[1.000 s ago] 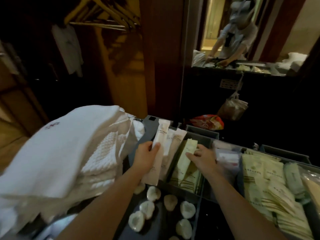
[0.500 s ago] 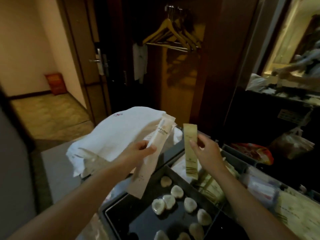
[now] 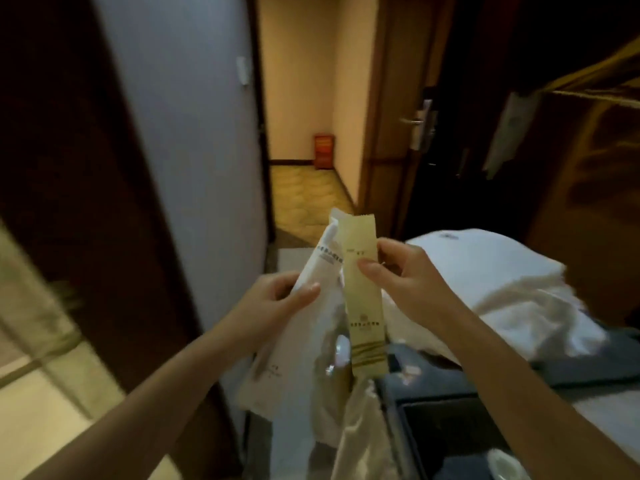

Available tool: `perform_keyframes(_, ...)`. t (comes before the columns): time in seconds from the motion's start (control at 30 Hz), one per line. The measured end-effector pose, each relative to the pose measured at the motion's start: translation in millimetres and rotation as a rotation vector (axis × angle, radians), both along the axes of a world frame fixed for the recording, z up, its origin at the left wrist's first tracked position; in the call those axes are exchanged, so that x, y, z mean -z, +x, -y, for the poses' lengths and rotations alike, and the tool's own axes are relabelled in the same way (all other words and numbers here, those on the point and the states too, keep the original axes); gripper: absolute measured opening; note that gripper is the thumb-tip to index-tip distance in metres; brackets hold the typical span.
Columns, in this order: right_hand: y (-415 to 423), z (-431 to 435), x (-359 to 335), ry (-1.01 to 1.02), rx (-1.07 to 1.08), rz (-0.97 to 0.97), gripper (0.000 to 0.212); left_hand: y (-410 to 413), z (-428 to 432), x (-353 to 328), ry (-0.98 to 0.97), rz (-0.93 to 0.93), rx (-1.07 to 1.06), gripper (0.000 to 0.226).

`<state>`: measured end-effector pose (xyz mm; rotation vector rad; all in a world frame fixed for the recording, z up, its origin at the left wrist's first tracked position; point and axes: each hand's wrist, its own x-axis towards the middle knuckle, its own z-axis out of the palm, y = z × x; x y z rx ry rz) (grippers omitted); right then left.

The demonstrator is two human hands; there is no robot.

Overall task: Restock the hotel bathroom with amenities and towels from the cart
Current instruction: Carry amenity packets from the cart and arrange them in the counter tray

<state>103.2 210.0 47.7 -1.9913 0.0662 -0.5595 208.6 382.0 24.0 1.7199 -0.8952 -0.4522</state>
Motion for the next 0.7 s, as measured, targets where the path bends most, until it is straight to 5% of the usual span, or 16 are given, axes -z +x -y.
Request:
perform_keyframes(0.4, 171, -209, 54, 0.014, -0.589, -0.226, 0.012, 75, -233, 45, 0.128, -0.02, -0.483, 0.032)
perform_keyframes(0.7, 280, -376, 72, -0.045, -0.733, -0.26, 0.009, 134, -395, 66, 0.061, -0.127, -0.677, 0.051)
